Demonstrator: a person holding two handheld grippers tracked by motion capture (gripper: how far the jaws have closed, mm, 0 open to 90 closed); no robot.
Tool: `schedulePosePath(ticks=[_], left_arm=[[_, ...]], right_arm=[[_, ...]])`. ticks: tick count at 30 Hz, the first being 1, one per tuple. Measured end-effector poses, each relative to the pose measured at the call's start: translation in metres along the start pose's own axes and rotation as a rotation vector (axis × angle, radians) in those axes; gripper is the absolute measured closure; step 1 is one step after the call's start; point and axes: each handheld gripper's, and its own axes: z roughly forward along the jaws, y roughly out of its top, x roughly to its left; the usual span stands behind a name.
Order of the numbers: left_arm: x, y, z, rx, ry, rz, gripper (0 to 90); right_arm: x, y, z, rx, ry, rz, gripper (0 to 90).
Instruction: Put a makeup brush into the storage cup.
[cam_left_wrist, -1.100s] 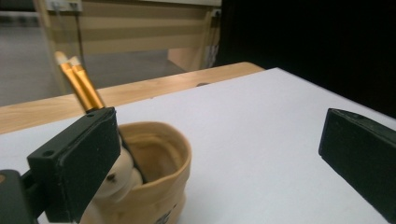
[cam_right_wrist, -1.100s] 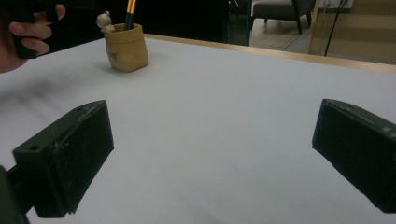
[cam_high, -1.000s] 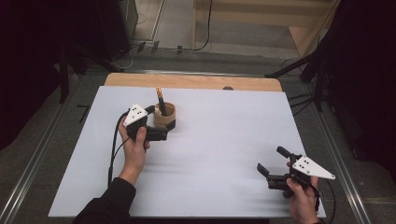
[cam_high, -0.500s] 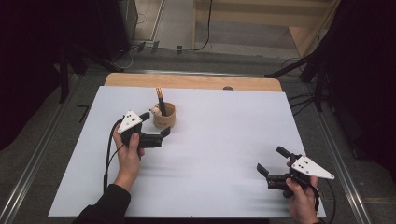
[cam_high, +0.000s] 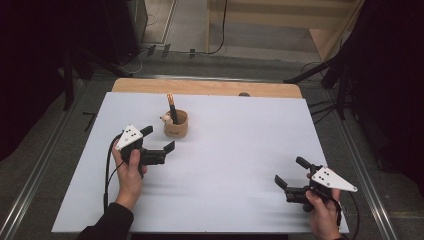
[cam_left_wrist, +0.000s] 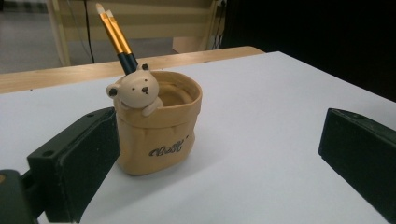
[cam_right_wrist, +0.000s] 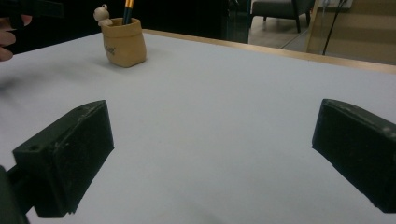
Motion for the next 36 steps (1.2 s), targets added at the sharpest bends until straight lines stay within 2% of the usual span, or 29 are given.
schedulePosePath(ticks=[13, 16, 22, 36], left_arm=[[0.002, -0.012, -0.023, 0.003, 0.019, -0.003, 0.0], [0.004, -0.015, -0.028, 0.0, 0.028, -0.018, 0.0], [0.003, -0.018, -0.037, -0.002, 0.036, -0.02, 0.0], [0.003, -0.024, -0.053, 0.009, 0.048, -0.004, 0.0]], right_arm=[[0.0, 0.0, 0.001, 0.003, 0.002, -0.003, 0.0], [0.0, 0.001, 0.001, 0.001, 0.001, -0.009, 0.0], [0.001, 0.001, 0.0, 0.0, 0.002, -0.017, 0.0], [0.001, 0.002, -0.001, -0.002, 0.0, -0.016, 0.0]])
